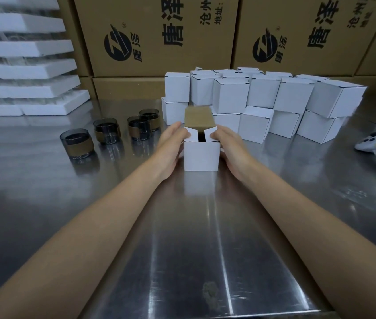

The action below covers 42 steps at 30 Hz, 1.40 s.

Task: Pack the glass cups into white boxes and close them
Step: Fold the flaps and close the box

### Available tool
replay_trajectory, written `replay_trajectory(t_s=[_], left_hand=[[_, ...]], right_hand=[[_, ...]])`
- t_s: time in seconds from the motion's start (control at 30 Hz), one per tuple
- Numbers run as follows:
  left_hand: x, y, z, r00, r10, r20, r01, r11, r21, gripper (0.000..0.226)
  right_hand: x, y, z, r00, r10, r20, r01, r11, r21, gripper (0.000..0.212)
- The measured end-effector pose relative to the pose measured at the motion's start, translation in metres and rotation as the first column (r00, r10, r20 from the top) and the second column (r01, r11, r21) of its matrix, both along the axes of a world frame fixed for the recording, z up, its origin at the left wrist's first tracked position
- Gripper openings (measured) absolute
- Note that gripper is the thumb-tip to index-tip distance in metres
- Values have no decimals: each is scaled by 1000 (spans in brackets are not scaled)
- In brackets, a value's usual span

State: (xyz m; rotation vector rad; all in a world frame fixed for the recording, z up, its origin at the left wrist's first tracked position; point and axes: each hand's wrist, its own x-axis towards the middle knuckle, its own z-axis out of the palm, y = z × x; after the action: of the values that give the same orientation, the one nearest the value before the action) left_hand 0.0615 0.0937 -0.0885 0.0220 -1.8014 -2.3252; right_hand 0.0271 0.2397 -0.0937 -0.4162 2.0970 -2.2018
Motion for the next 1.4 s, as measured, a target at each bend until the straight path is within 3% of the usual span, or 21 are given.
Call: replay_trajectory(t_s=[0.1,0.23,0.4,0.5,0.6,0.7,0.83,0.97,1.23,1.4], left_hand=[[-1,0,1,998,61,-6,-61,998,-2,47],[-1,-1,1,998,26,-60,-28,999,-31,40],[0,0,-1,997,56,-58,-60,995,-73,26],[-1,0,-2,994,94,-55,-100,987,-123,28],[-1,-1,-4,995,94,-42,-99,987,-129,24],[2,0,-2,996,72,-47,-75,994,-78,34],[7,3,-3,996,26,-80,-40,983,-181,41],[7,3,-8,993,32,-112,-62,958,-280,21],[9,6,-4,996,24,-86,-50,947,-316,40],[12,7,2,1000,-9,-29,1,965,-263,42]], right_hand=[[0,-1,0,1000,2,-17,-2,1000,-15,32],[1,-2,2,999,-14,-45,12,999,-52,41],[4,0,2,999,-24,-28,22,995,-94,22],[2,4,1,1000,21,11,-20,993,-115,18],[0,12,-1,992,126,13,-124,988,-95,38],[1,14,-4,981,188,-37,-189,982,-9,44],[4,9,-4,989,109,-96,-108,994,17,39],[5,7,-4,989,80,-127,-78,997,22,27],[7,9,-2,983,155,-96,-146,985,95,40],[8,3,2,973,224,-54,-219,971,92,27]])
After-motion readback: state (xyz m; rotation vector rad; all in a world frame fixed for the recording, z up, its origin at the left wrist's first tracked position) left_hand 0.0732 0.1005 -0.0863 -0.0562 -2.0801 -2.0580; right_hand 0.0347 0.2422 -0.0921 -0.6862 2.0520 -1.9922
